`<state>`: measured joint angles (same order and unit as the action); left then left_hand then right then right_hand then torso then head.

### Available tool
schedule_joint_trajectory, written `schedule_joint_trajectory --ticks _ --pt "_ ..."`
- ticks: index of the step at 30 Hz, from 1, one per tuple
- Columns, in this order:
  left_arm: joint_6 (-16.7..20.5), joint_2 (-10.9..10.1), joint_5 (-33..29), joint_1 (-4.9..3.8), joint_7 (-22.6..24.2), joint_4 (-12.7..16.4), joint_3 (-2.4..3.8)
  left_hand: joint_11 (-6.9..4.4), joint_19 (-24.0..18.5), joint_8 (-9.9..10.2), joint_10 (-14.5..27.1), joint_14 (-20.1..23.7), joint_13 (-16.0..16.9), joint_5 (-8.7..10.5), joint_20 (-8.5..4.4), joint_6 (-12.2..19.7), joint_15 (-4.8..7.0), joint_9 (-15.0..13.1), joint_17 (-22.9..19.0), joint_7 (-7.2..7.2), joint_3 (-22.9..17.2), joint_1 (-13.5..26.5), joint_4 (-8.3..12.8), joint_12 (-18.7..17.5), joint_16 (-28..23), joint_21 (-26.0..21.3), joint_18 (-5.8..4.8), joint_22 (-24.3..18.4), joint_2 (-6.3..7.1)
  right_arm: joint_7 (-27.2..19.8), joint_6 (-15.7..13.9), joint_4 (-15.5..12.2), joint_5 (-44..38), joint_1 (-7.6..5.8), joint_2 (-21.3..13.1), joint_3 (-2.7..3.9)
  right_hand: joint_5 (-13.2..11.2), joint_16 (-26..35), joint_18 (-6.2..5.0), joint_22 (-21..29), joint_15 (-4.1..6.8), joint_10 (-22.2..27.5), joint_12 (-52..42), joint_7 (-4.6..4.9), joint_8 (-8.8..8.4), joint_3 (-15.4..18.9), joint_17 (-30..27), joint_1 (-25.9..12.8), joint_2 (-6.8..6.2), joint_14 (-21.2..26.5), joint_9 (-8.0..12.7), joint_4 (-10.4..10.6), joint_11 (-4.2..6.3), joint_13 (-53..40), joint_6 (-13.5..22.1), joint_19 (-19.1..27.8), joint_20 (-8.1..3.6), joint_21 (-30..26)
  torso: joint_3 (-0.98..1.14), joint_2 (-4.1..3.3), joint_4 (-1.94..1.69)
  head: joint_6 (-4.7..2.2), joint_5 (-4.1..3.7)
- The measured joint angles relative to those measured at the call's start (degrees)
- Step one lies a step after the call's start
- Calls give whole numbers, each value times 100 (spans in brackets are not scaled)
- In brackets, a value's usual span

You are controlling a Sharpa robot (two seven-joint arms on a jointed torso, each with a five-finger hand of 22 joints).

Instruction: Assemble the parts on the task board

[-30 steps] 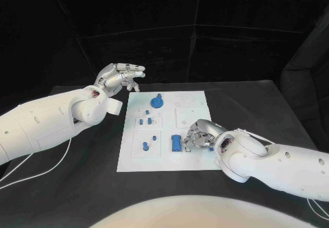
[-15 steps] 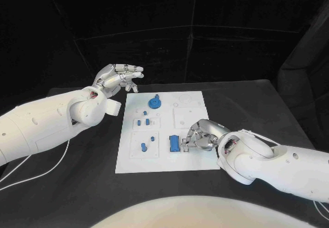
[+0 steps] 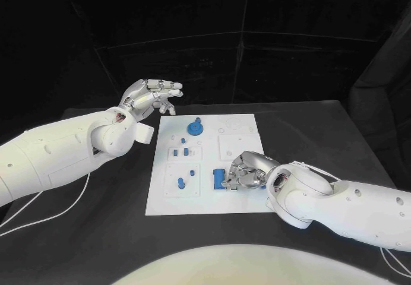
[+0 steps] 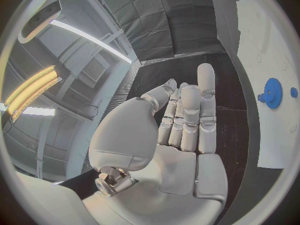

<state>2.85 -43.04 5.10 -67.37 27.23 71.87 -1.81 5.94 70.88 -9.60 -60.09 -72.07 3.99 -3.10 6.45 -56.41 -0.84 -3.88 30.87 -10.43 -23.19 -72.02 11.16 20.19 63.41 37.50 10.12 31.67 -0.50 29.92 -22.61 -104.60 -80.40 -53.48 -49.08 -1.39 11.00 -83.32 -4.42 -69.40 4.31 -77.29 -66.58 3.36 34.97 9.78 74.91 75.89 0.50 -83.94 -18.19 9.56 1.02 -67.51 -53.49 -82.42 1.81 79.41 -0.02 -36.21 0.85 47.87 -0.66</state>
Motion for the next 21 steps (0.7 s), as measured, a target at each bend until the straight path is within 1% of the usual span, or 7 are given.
schedule_joint_trajectory --ticks 1,5,11,12,16,18,21 --pt "0 0 0 0 0 1 0 0 0 0 0 0 0 0 0 0 0 0 0 0 0 0 0 0 0 0 0 0 0 10 10 15 -3 0 14 0 0 0 0 0 0 0 -19 0 27 0 0 22 22 0 -6 0 0 0 0 -11 -11 0 0 0 2 1 1" --pt "-2 1 0 0 0 1 0 0 0 0 0 0 0 0 0 0 0 0 0 0 0 0 0 0 0 0 0 0 0 58 42 62 -21 0 73 0 0 0 0 0 15 0 -20 -20 48 16 0 27 27 -16 -13 -16 0 -12 -20 -20 -20 0 -1 -2 3 14 6" --pt "-2 -3 0 0 0 1 0 0 0 0 0 0 0 0 0 0 0 0 0 0 0 0 0 0 0 0 1 1 0 118 58 88 -47 0 109 2 0 0 -1 0 21 -1 -21 -20 47 16 0 50 50 -21 -14 -16 2 -19 -20 -20 -19 0 0 -3 3 29 21" --pt "-2 -5 0 0 0 1 0 0 0 0 0 0 0 0 0 0 0 0 0 0 0 0 0 0 0 0 0 1 0 128 57 92 -52 -1 114 2 0 0 -1 -4 21 -20 -43 -20 66 16 0 50 50 -21 -19 -16 21 -24 -21 -20 -19 0 0 -3 5 31 21" --pt "-3 -6 0 0 -1 0 0 0 0 0 0 0 0 0 0 0 0 0 0 0 0 0 0 0 0 0 1 1 0 161 39 93 -81 -2 116 3 2 0 -1 -5 42 -34 -67 -42 98 21 0 95 95 0 -29 -21 34 -50 -42 -19 -19 0 1 -3 10 32 21" --pt "-3 -6 0 0 -1 0 0 0 0 0 0 0 0 0 0 0 0 0 0 0 0 0 0 0 0 0 0 1 0 165 18 78 -90 -2 92 3 20 0 -1 -5 42 -41 -70 -42 98 32 0 95 96 0 -33 -31 41 -53 -42 -20 -19 0 3 -2 10 32 20" --pt "-4 -10 0 0 -2 1 0 0 0 0 0 0 0 0 0 0 0 0 0 0 0 0 0 0 0 0 0 1 0 148 -26 23 -91 -1 14 1 160 0 -1 -5 42 -41 -70 -41 98 55 0 95 96 0 -26 -55 41 -32 -4 -20 -19 0 6 0 10 27 19"
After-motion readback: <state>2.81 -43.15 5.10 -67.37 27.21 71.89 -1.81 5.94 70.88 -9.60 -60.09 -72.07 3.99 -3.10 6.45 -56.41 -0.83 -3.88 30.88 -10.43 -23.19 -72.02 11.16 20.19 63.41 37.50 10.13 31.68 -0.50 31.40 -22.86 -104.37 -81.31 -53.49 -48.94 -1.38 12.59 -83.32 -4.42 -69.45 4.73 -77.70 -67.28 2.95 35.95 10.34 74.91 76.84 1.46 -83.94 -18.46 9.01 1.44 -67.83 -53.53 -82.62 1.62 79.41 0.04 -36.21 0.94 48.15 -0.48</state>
